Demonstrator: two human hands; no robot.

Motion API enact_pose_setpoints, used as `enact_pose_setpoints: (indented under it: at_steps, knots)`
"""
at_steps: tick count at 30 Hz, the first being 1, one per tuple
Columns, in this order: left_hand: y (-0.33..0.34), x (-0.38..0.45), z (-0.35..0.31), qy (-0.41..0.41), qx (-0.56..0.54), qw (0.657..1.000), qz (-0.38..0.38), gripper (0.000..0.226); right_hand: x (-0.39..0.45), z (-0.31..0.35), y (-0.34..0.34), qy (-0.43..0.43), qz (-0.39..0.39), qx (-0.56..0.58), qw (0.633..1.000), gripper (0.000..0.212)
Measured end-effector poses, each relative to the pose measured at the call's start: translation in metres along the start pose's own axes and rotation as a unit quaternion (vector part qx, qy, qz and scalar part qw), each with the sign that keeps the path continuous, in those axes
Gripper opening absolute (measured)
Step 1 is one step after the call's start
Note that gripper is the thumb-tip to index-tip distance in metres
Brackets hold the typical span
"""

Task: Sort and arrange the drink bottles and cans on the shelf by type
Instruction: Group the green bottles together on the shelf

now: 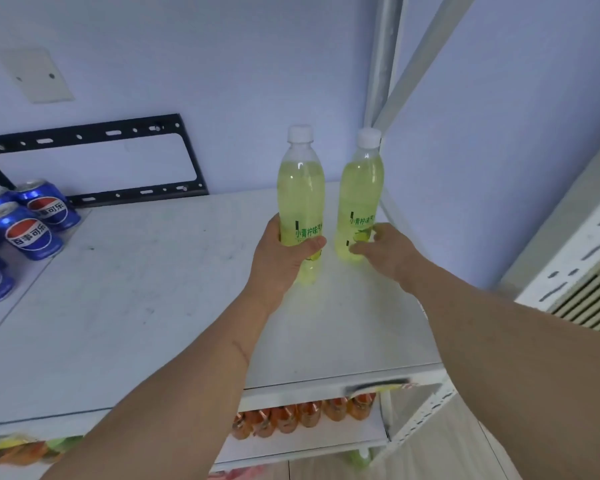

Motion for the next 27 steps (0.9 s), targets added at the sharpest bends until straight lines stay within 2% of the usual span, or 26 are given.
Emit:
enact_pose_setpoints:
  at_steps: [1,3,5,9,23,25,27]
  knots:
    - [0.001,0.002,0.0,0.001,0.005,1.0,0.002,0.057,-0.01,-0.003,0.001,0.008,-0.014,-0.141,0.99,0.058]
    - [0.002,0.006,0.002,-0.001,0.017,1.0,0.006,0.057,-0.026,-0.003,0.005,-0.035,-0.046,-0.365,0.929,0.042]
    - [0.002,0.01,0.007,-0.003,0.027,1.0,0.011,0.06,-0.038,-0.003,0.012,-0.072,-0.063,-0.428,0.899,0.034]
    - [0.003,0.017,0.017,-0.008,0.038,0.999,0.018,0.061,-0.049,-0.008,0.025,-0.085,-0.056,-0.46,0.882,0.026]
    - [-0.002,0.054,0.018,-0.024,0.088,0.994,0.063,0.072,-0.053,-0.013,0.027,-0.088,-0.036,-0.45,0.888,0.025]
    - [-0.007,0.042,0.016,-0.035,0.154,0.987,0.034,0.077,-0.059,-0.007,0.028,-0.091,-0.04,-0.464,0.88,0.025]
    - [-0.016,0.017,0.011,-0.005,0.316,0.949,-0.007,0.066,-0.068,0.003,0.031,-0.102,-0.044,-0.48,0.87,0.025]
Point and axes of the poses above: each hand's wrist, its own x-axis towards the middle knuckle, its own y-axis out of the palm, z = x × y, the point moved 1 cm from there along x, towards the middle knuckle, and after that the axes turned 13 degrees about -x, right-handed, at the moved point
